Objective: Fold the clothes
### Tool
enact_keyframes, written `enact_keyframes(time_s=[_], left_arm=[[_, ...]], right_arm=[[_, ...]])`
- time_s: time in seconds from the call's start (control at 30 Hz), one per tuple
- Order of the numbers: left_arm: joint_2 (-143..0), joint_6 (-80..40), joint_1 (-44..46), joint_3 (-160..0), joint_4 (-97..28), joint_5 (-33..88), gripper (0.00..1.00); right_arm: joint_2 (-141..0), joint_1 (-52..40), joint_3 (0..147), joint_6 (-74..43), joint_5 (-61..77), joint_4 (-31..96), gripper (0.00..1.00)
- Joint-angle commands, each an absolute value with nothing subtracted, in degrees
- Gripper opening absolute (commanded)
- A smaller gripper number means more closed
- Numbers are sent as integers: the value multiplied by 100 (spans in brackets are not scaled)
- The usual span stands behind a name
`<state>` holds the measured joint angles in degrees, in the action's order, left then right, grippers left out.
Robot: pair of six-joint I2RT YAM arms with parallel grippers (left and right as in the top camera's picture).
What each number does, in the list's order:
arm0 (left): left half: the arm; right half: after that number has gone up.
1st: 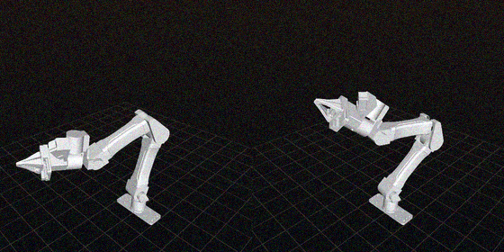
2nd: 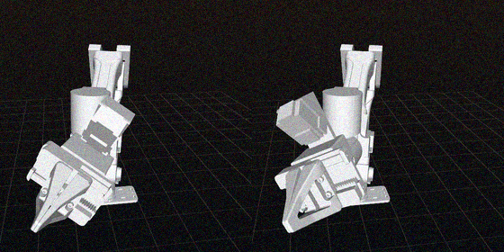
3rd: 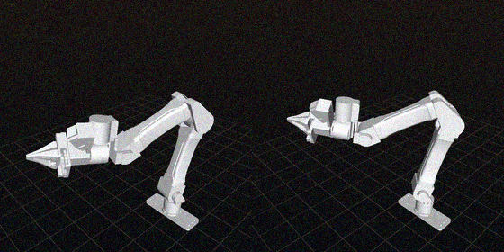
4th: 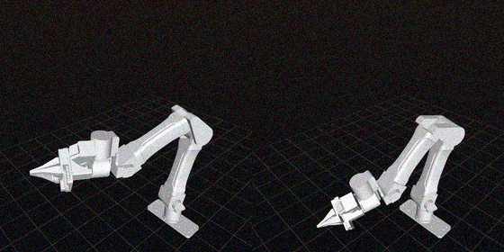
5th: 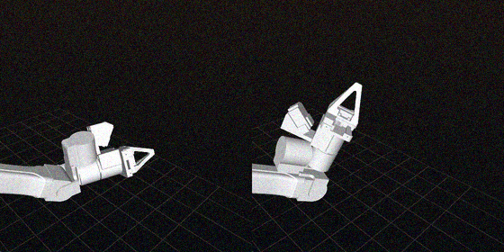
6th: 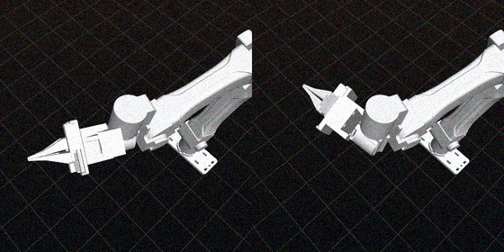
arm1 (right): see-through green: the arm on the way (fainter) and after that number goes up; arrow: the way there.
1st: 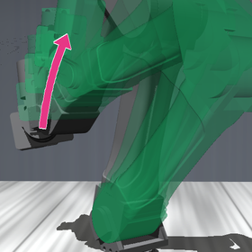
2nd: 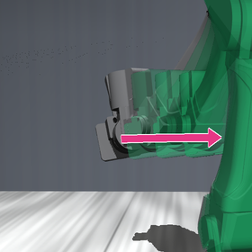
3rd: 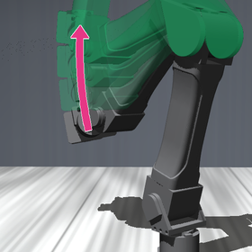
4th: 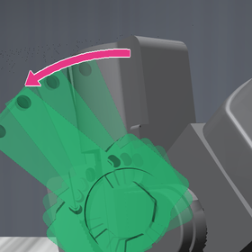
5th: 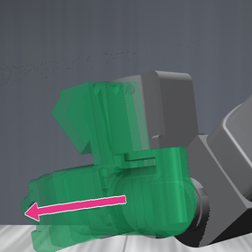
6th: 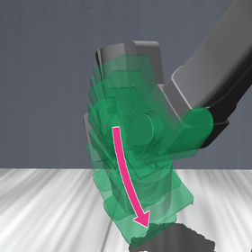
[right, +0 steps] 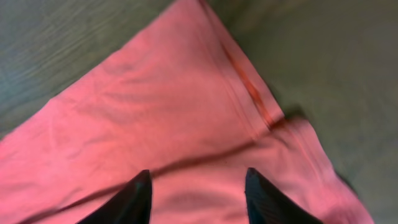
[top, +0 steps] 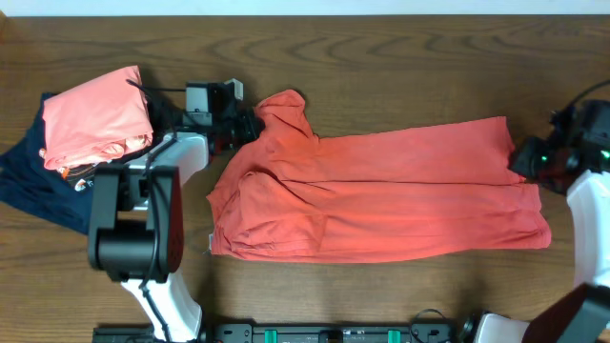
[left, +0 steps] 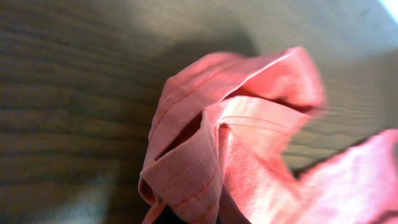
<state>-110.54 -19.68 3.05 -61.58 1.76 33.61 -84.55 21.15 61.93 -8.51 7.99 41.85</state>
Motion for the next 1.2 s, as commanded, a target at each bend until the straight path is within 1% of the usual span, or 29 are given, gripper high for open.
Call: enact_keyframes(time_s=[0.0, 0.03, 0.07, 0.1, 0.13, 0.3, 0.43, 0.67, 0.7, 0.73, 0.8, 0.83, 0.87, 1.03, 1.17], left_arm=[[-10254, -2045, 228, -6224, -104, 3859, 6], [-10090, -2043, 233, -6224, -285, 3854, 6], [-9926, -2018, 233, -6222, -480, 3854, 6], [-9800, -2018, 239, -6222, -652, 3852, 6], [-9677, -2021, 239, -6222, -862, 3854, 6], [-9417, -1997, 244, -6222, -1820, 3854, 6], [-9417, -1730, 250, -6211, -2458, 3852, 6], [-9417, -1612, 250, -6211, -2808, 3835, 6], [-9417, -1612, 250, -6211, -2825, 3833, 6], [-9417, -1612, 250, -6211, -2827, 3833, 6], [-9417, -1612, 250, -6211, -2825, 3833, 6], [-9417, -1610, 250, -6211, -2825, 3833, 6], [-9417, -1610, 250, -6211, -2827, 3833, 6], [-9406, -1614, 248, -6213, -2928, 3839, 6], [-9150, -1612, 202, -6213, -3251, 3841, 6]], right_arm=[[-8962, 1835, 6235, -388, 799, 3787, 53], [-9102, 1778, 6235, -373, 794, 3590, 57], [-9264, 1728, 6235, -375, 760, 3336, 63], [-9404, 1702, 6235, -390, 705, 3111, 67], [-9557, 1684, 6235, -517, 663, 2845, 69], [-10272, 1684, 6235, -1181, 670, 1671, 68], [-10857, 1651, 6235, -1332, 666, 1026, 68], [-11590, 1649, 6235, -1588, 668, 110, 66], [-11646, 1647, 6235, -1586, 668, 30, 64], [-11695, 1643, 6235, -1586, 668, -40, 60], [-11714, 1643, 6235, -1584, 666, -51, 32], [-11710, 1645, 6237, -1584, 666, -51, 14], [-11688, 1656, 6237, -1581, 666, -43, 1], [-11343, 1782, 6276, -1562, 663, 311, 1], [-10516, 2023, 6311, -1559, 493, 939, 1]])
